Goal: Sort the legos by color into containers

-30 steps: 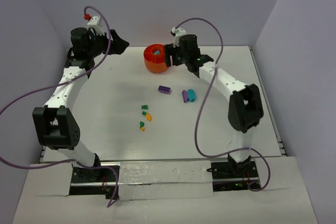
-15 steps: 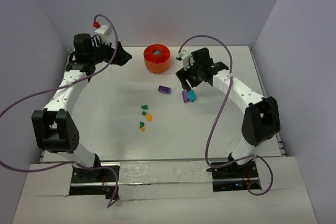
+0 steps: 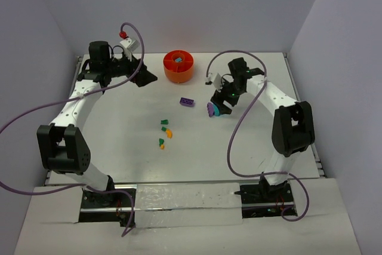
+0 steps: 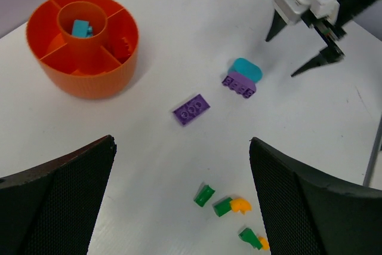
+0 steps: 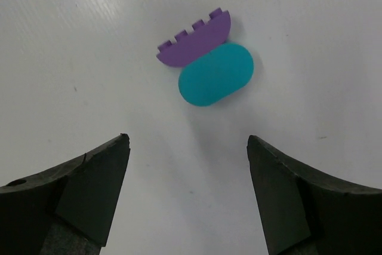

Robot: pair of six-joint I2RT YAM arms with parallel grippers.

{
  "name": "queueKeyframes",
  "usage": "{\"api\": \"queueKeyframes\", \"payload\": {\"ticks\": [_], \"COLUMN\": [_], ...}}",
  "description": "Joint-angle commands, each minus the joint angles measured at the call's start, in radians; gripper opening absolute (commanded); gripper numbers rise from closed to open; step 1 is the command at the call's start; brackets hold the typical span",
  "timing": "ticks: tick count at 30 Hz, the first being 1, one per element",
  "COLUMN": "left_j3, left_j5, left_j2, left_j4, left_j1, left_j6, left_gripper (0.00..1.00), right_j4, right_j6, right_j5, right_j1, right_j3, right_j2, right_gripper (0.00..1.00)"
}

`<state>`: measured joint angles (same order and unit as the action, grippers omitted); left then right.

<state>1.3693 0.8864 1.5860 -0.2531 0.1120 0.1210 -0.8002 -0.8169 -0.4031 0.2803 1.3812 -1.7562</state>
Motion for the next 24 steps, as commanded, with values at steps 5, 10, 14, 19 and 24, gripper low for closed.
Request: {"api": "queueKeyframes", "payload": {"ticks": [5,10,14,19,24], "left_j3": [-0.005,-0.012,-0.016,-0.006,0.007], "left_j5": [0.143,0.115,0.106,0.108,0.106], "left_j2": [-0.031,-0.035,-0.026,-0.001,0.018], "left_j4": [0.005,-0.005,0.003,0.008,0.005], "left_j1": [0.011,0.014,0.014,0.017,0.023], "left_j6": [0.065,0.071,0.063,0.054,0.06], "left_gripper": [0.99,0.99,0.99,0.99,0.99], "right_j4": [-0.25,-0.258,-0.235,-0.241,-0.294], "right_j6": [-0.569,-0.656,-0.656,-0.64,-0.645], "right_j5": [-0.275,-0.237,-0.218,-0.188,-0.159], "right_j1": [-0.146,-0.133,-0.113,-0.078,-0.048], "right_j3": [0.206,0.249,0.256,0.306,0.376], "right_j2": [-0.14,-0.229,-0.269,-0.333,-0.387], "right_gripper": [0.94,1.0,1.0,1.0,1.0]}}
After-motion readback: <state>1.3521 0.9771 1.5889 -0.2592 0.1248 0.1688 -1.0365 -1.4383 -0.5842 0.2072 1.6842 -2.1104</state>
